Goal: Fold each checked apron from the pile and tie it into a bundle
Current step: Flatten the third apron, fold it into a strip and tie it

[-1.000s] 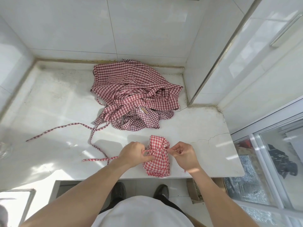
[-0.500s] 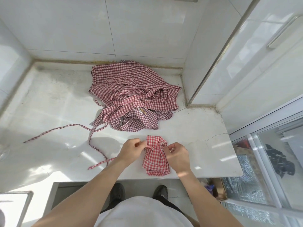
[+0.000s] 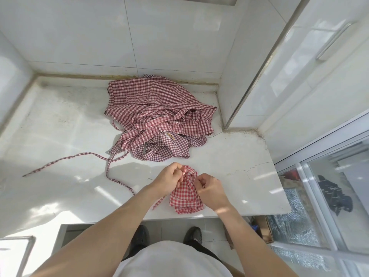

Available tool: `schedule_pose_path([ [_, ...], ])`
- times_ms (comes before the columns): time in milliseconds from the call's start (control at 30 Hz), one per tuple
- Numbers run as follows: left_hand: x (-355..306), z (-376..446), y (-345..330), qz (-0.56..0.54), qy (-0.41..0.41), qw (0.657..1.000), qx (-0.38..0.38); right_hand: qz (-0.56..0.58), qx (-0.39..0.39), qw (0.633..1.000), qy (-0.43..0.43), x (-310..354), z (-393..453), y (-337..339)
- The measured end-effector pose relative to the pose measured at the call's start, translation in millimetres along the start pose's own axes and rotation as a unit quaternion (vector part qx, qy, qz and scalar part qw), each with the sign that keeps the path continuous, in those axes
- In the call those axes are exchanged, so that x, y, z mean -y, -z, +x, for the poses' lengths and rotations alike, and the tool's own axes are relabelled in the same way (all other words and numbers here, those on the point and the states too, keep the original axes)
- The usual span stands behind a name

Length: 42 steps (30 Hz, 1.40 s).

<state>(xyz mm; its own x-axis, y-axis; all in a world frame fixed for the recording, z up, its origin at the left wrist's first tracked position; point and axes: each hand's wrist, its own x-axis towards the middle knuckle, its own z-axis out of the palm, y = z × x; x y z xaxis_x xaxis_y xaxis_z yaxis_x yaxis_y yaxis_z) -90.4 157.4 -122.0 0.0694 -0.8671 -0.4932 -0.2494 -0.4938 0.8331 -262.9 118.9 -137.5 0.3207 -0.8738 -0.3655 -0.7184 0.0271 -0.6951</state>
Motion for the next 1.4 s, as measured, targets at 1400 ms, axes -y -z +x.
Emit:
schedule_pose_path([
  [1400, -5.2, 10.2, -10.2, 0.017, 0.109, 0.981, 0.159, 0.054, 0.030, 0.993, 0.100, -8.8, -3.3, 7.3],
])
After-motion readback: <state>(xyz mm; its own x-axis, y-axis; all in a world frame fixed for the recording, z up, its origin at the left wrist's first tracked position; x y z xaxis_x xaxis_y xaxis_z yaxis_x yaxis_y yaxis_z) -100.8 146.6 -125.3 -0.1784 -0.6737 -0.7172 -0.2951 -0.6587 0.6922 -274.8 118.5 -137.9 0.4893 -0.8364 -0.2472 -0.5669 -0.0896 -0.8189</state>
